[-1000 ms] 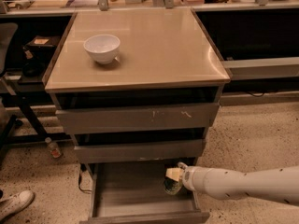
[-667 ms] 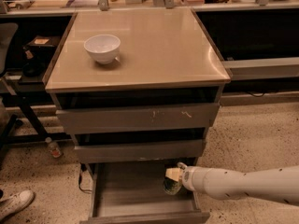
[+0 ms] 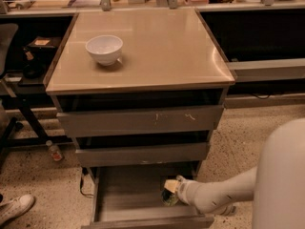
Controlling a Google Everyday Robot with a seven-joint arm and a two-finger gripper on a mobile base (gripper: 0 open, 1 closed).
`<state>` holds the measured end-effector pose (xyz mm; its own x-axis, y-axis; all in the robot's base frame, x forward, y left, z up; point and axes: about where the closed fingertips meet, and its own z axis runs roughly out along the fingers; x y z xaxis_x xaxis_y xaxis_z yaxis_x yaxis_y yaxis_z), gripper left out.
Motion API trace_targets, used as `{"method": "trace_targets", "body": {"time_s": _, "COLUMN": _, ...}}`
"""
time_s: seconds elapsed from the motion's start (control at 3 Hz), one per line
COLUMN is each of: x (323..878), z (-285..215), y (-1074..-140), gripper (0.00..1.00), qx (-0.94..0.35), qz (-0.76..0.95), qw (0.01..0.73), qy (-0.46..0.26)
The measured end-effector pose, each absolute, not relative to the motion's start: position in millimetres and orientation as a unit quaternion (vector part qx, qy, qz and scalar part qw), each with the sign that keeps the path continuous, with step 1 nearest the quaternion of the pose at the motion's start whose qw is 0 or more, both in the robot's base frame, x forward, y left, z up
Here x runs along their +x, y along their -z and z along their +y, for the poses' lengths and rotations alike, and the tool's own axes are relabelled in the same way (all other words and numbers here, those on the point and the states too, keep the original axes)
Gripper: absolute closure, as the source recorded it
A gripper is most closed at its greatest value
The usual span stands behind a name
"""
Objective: Place green can into bottom drawer
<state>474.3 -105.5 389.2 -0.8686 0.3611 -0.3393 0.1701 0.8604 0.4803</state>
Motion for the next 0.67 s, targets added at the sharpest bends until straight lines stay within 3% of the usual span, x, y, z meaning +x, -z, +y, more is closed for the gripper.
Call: {"method": "trace_targets", "body": {"time_s": 0.67, "x": 479.8, "z": -100.1, "y": -356.8, "gripper": 1.0, "qx": 0.176, "qz": 0.935, "qw": 0.223, "qy": -0.214}}
